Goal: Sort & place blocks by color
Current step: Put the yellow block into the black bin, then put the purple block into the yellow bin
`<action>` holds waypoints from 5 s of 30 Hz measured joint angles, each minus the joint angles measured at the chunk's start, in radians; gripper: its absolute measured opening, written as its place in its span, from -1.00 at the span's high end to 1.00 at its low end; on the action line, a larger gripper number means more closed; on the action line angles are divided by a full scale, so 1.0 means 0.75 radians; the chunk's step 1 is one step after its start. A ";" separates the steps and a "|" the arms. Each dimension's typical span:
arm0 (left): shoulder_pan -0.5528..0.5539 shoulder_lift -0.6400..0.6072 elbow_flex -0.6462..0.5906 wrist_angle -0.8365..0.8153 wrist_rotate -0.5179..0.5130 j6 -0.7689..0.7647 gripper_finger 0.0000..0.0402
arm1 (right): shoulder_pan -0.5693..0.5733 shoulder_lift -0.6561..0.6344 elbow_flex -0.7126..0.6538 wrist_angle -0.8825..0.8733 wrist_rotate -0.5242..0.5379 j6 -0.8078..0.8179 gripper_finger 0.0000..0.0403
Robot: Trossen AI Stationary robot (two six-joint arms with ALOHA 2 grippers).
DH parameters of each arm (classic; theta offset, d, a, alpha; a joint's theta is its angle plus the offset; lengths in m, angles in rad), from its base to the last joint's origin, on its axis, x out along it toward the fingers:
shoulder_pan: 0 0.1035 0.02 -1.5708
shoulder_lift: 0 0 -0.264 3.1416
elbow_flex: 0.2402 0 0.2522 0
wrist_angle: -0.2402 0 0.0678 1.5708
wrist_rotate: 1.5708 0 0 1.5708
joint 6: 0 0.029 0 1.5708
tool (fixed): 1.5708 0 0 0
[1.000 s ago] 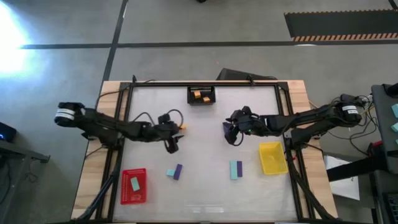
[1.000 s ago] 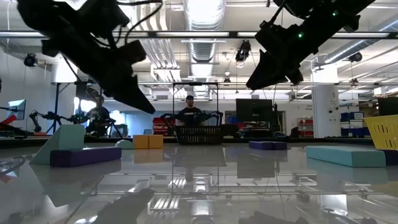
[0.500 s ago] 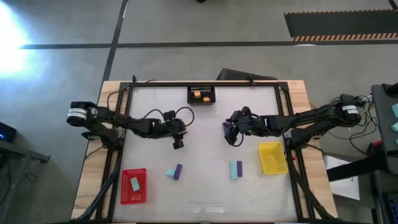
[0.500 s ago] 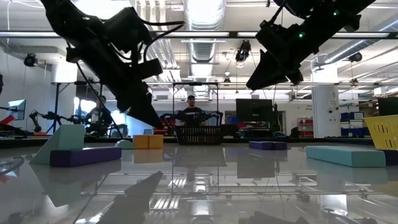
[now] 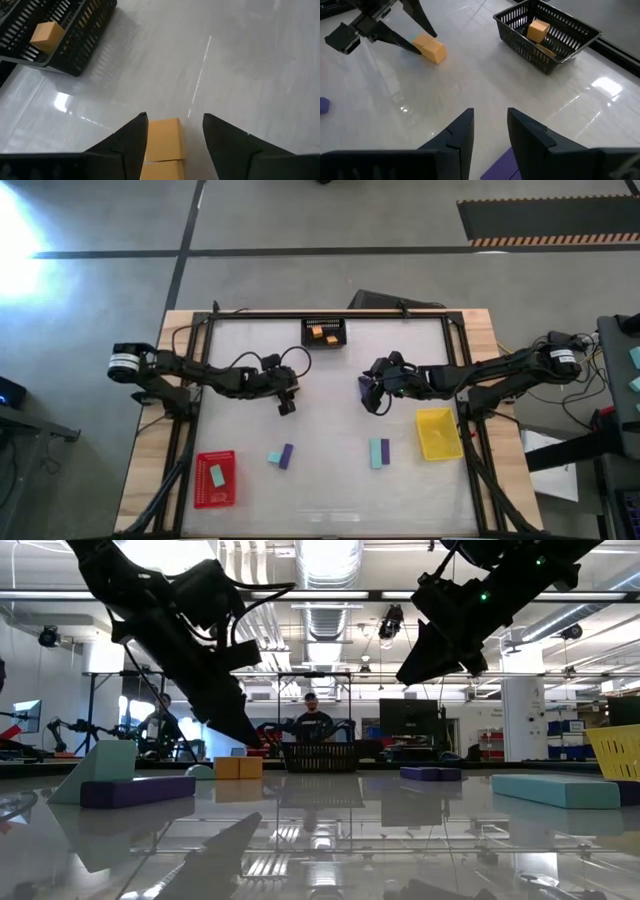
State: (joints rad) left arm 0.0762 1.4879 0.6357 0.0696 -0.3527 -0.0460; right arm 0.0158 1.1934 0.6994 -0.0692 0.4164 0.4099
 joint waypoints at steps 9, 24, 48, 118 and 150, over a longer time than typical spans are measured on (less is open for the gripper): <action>0.026 -0.001 -0.003 0.000 0.000 -0.003 -0.09 | 0.000 0.001 0.000 0.000 0.001 0.002 0.47; 0.067 0.147 -0.003 0.062 0.000 0.001 -0.14 | 0.000 0.001 0.000 -0.002 -0.001 0.002 0.47; 0.066 0.143 0.001 0.072 -0.001 0.002 0.39 | 0.000 0.001 0.000 -0.001 -0.002 0.002 0.47; 0.537 0.532 0.721 -0.050 0.077 -0.020 0.37 | 0.151 -0.349 -0.198 0.102 -0.008 -0.302 0.47; 0.236 0.050 0.653 -0.335 0.151 0.000 0.17 | 0.151 -0.340 -0.198 0.111 -0.008 -0.291 0.47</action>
State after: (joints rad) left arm 0.2534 1.5254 1.1254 -0.1815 -0.2398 -0.0463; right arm 0.1287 0.9382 0.5510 0.0143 0.4107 0.1913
